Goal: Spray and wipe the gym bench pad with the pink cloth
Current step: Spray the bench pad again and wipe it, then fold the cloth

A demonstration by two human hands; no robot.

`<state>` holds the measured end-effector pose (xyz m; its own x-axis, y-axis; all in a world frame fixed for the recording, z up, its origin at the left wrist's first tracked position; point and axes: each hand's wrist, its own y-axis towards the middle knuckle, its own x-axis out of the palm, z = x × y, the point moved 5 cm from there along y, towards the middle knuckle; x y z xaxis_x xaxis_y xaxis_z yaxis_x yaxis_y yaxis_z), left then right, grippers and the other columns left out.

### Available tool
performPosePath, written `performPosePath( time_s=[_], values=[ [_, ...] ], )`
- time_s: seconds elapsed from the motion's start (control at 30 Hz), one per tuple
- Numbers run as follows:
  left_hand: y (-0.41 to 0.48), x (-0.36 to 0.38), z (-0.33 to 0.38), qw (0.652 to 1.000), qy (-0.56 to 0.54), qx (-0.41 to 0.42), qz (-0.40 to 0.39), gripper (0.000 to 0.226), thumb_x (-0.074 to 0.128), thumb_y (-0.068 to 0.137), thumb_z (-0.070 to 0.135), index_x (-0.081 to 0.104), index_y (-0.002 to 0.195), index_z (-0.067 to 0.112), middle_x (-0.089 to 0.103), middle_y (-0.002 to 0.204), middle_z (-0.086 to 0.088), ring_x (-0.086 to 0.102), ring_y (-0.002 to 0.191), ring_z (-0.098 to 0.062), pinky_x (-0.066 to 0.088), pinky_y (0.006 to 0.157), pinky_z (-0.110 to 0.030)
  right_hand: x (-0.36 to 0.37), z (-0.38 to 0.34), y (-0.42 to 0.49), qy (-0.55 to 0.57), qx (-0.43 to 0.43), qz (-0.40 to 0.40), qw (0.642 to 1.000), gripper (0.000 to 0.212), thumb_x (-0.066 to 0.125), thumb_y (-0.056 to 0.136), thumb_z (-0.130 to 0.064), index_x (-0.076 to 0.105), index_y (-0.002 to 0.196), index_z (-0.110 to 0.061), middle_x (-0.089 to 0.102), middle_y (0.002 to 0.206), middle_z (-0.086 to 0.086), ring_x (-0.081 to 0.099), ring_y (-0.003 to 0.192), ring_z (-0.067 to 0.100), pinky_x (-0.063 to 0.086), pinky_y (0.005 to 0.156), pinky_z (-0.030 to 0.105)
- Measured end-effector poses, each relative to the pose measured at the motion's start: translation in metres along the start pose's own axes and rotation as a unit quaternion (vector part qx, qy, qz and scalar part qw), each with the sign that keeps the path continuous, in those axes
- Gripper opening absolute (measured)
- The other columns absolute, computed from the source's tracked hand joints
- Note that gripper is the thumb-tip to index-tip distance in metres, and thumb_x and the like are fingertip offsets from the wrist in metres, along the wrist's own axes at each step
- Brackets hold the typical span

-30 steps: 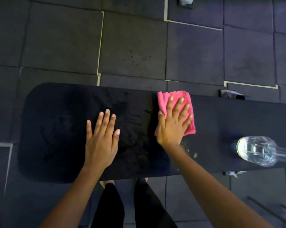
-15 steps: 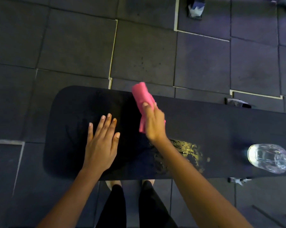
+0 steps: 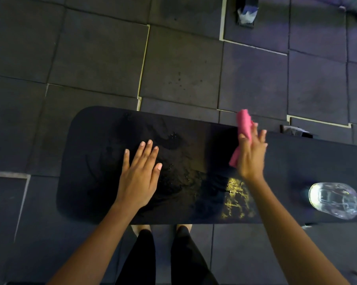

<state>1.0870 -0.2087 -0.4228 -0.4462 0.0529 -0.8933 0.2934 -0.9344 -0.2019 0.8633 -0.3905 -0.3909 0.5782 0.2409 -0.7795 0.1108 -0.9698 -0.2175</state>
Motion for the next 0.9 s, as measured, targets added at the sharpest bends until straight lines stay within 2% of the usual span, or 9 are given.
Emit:
performPosePath(
  time_s=[0.07, 0.13, 0.23, 0.43, 0.63, 0.9],
  values=[
    [-0.001, 0.001, -0.002, 1.000, 0.007, 0.000, 0.000, 0.054, 0.022, 0.099, 0.040, 0.033, 0.145, 0.014, 0.026, 0.155, -0.004, 0.014, 0.146, -0.016, 0.009, 0.118, -0.051, 0.037, -0.003, -0.002, -0.099, -0.026, -0.046, 0.994, 0.063, 0.024, 0.097, -0.040, 0.016, 0.155, -0.016, 0.006, 0.164, 0.007, -0.004, 0.150, 0.030, -0.007, 0.120, 0.050],
    [-0.003, 0.000, -0.007, 1.000, 0.012, -0.005, 0.003, 0.054, 0.022, 0.099, 0.040, 0.032, 0.145, 0.014, 0.025, 0.156, -0.004, 0.013, 0.146, -0.017, 0.010, 0.118, -0.052, 0.064, -0.012, -0.008, -0.163, -0.057, -0.034, 0.984, 0.058, 0.022, 0.100, -0.037, 0.015, 0.155, -0.019, 0.005, 0.164, 0.004, -0.008, 0.149, 0.034, -0.012, 0.119, 0.051],
    [-0.007, -0.002, -0.018, 1.000, 0.019, -0.024, 0.007, 0.055, 0.021, 0.099, 0.040, 0.032, 0.146, 0.014, 0.023, 0.156, -0.003, 0.012, 0.146, -0.017, 0.008, 0.117, -0.052, 0.080, -0.027, -0.012, -0.153, -0.066, -0.004, 0.986, 0.057, 0.021, 0.099, -0.036, 0.020, 0.153, -0.019, 0.011, 0.163, 0.002, -0.004, 0.150, 0.034, -0.010, 0.119, 0.049],
    [-0.017, -0.009, -0.041, 0.997, 0.019, -0.070, 0.034, 0.052, 0.024, 0.099, 0.038, 0.035, 0.145, 0.017, 0.024, 0.157, -0.003, 0.014, 0.146, -0.018, 0.007, 0.116, -0.053, 0.131, -0.080, -0.034, -0.136, -0.156, -0.072, 0.976, 0.059, 0.022, 0.099, -0.038, 0.017, 0.154, -0.020, 0.006, 0.163, 0.000, -0.012, 0.149, 0.031, -0.018, 0.116, 0.046],
    [-0.040, -0.024, -0.077, 0.987, -0.025, -0.136, 0.087, 0.051, 0.023, 0.099, 0.036, 0.041, 0.142, 0.015, 0.028, 0.155, -0.004, 0.018, 0.145, -0.018, 0.011, 0.117, -0.053, 0.181, -0.134, -0.048, -0.143, -0.198, -0.107, 0.964, 0.058, 0.023, 0.102, -0.036, 0.011, 0.155, -0.015, 0.000, 0.164, 0.003, -0.017, 0.148, 0.034, -0.018, 0.116, 0.051],
    [-0.069, -0.032, -0.114, 0.978, -0.053, -0.146, 0.135, 0.049, 0.025, 0.099, 0.029, 0.048, 0.137, 0.008, 0.036, 0.150, -0.007, 0.026, 0.143, -0.020, 0.018, 0.117, -0.048, 0.217, -0.174, -0.053, -0.167, -0.261, -0.143, 0.940, 0.059, 0.024, 0.103, -0.037, 0.007, 0.155, -0.016, -0.002, 0.164, 0.002, -0.017, 0.148, 0.032, -0.017, 0.117, 0.051]
  ],
)
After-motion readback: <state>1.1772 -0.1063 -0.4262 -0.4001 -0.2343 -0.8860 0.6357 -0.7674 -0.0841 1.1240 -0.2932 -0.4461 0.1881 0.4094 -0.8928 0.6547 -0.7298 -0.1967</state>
